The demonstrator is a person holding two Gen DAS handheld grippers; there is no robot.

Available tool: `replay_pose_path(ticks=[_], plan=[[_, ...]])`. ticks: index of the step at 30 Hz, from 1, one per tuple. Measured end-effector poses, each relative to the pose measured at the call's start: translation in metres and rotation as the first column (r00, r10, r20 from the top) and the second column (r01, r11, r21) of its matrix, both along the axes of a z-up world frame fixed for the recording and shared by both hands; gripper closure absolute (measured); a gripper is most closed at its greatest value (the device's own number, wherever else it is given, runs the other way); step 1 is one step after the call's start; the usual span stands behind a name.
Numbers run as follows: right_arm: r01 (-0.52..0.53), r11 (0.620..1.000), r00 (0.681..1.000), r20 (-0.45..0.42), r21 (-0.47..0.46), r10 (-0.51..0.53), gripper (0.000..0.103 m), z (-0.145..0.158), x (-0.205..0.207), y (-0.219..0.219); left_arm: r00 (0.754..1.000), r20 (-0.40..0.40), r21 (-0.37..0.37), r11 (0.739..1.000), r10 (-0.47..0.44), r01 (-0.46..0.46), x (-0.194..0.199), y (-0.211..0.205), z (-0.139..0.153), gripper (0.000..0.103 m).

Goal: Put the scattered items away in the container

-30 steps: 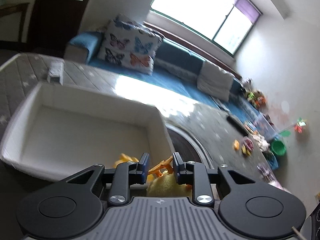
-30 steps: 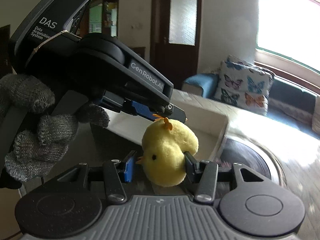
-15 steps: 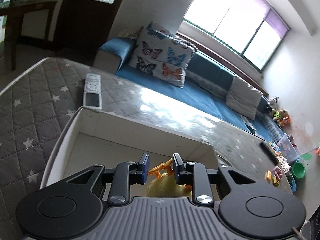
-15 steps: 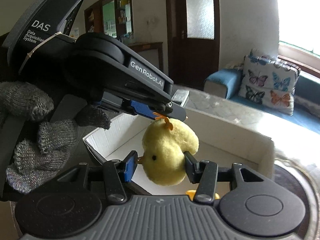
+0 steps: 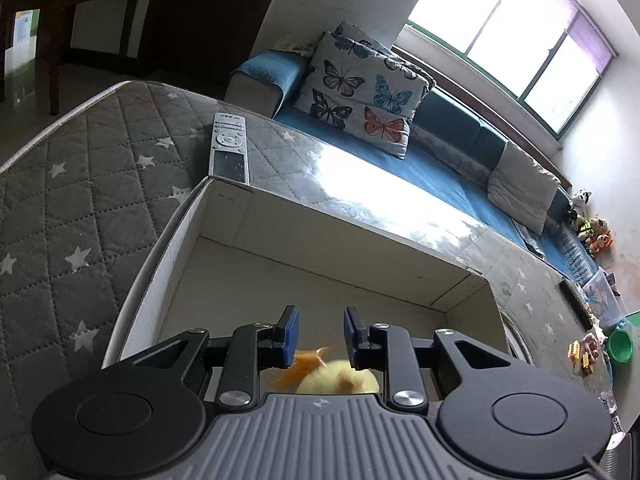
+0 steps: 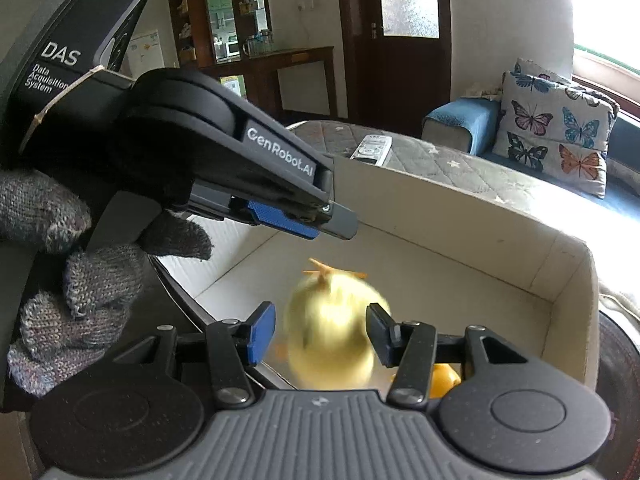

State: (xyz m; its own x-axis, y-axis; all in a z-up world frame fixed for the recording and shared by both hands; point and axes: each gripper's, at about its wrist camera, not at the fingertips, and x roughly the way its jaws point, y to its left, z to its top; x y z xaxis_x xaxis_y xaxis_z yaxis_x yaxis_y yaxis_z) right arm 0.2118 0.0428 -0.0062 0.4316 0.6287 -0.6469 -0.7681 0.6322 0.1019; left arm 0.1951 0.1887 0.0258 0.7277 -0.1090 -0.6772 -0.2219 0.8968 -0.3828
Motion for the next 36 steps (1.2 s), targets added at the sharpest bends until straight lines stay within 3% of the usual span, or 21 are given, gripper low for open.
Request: replay_pose_path(ticks=[11,13,19,25,36], plan=[[0.013,1.000,0.997,0.077,0.010,-0.013,0.051,0.020,-0.033,-0.016,1.000,0.023,0.008,1.000,-0.018,0.018,-0.020,-0.014,0.013,0.073],[0.020,1.000,0.996,0.091,0.012,-0.021,0.044,0.023,-0.040,-0.022,0.999,0.030,0.007,1.000,-0.021,0.021,-0.027,-0.018,0.015,0.072],[0.039,0.999,0.991,0.131,0.018,-0.041,0.039,0.030,-0.059,-0.039,0.999,0.038,0.015,0.999,-0.036,0.036,-0.045,-0.033,0.019,0.071],[0.060,0.998,0.984,0.168,-0.001,-0.059,0.031,0.033,-0.083,-0.059,0.998,0.034,0.025,0.998,-0.056,0.055,-0.060,-0.051,0.019,0.071],[0.133,0.991,0.978,0.166,-0.016,-0.128,0.029,0.022,-0.121,-0.098,0.995,0.015,0.036,0.994,-0.101,0.101,-0.085,-0.089,0.012,0.071]])
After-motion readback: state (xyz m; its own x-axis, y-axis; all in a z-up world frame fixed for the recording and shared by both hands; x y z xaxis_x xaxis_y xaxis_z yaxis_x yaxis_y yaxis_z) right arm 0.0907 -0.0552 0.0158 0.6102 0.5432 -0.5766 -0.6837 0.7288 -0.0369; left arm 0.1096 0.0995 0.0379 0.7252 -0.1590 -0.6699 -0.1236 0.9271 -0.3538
